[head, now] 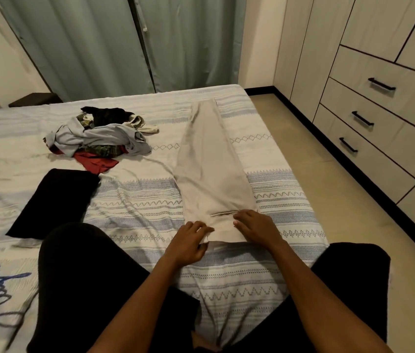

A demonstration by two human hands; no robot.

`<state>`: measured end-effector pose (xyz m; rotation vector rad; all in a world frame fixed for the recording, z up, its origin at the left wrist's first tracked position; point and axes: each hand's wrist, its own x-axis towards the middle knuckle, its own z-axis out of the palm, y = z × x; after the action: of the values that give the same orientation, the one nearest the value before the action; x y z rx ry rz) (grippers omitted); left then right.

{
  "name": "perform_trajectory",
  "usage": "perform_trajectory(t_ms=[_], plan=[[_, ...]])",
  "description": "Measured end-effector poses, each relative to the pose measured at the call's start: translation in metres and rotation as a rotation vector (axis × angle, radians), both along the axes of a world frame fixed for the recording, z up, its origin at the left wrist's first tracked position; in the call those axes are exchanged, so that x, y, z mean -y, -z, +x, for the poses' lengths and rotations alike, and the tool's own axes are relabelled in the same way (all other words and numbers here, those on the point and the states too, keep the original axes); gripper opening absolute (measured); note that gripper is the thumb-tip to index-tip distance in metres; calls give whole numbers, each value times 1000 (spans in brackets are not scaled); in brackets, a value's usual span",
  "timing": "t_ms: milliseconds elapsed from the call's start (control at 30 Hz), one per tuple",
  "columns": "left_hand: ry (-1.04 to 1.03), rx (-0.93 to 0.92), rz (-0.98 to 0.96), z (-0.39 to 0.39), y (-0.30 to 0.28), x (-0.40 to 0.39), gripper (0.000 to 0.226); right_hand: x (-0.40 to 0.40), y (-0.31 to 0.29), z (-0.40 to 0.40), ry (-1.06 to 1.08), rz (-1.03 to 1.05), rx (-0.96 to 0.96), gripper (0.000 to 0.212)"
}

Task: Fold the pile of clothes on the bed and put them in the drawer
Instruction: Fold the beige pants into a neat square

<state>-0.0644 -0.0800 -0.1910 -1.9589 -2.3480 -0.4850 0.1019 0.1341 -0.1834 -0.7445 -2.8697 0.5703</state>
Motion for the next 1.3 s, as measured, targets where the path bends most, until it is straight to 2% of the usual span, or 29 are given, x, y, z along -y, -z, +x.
perform_trajectory(t_ms=[133,200,267,333,400,433,500,567,633,700,767,833,900,967,1067,1133,1233,1300], plan=[[137,-63,-80,-20,-5,8,53,-7,3,5,-12,-6,0,54],[173,-110,-152,-30,-3,10,54,-12,3,9,-36,8,24,45],[201,-141,-315,-34,-1,14,62,-18,5,12,-71,48,32,35],[220,-161,-507,-36,2,18,68,-21,9,16,-83,59,32,37],[205,-140,-596,-32,0,19,70,-21,13,16,-70,55,29,39],[200,-112,-570,-29,-5,17,76,-20,12,15,-42,39,22,38],[135,37,-379,-22,-19,9,85,-18,4,5,64,36,27,31],[-6,164,-130,-19,-31,-4,76,-14,-9,-15,139,127,27,30],[-172,161,-18,-21,-34,-22,62,-5,-24,-34,169,155,-65,30],[-283,132,-109,-21,-30,-36,64,6,-24,-45,128,116,-101,38],[-372,157,-349,-14,-20,-39,76,16,-7,-41,114,29,55,59],[-427,157,-476,-6,-7,-34,85,20,14,-30,146,-24,204,73],[-441,23,-444,-4,-10,-34,85,19,18,-31,203,-35,212,73],[-461,-84,-373,-14,-22,-45,71,18,7,-43,255,19,157,66],[-527,-84,-269,-40,-38,-69,58,5,-4,-67,295,160,61,58],[-517,-36,-232,-58,-38,-82,52,-9,-1,-83,185,184,39,56],[-505,45,-341,-80,-24,-92,66,-30,8,-104,27,65,79,63],[-571,50,-423,-94,-14,-92,84,-43,11,-106,97,38,163,70]])
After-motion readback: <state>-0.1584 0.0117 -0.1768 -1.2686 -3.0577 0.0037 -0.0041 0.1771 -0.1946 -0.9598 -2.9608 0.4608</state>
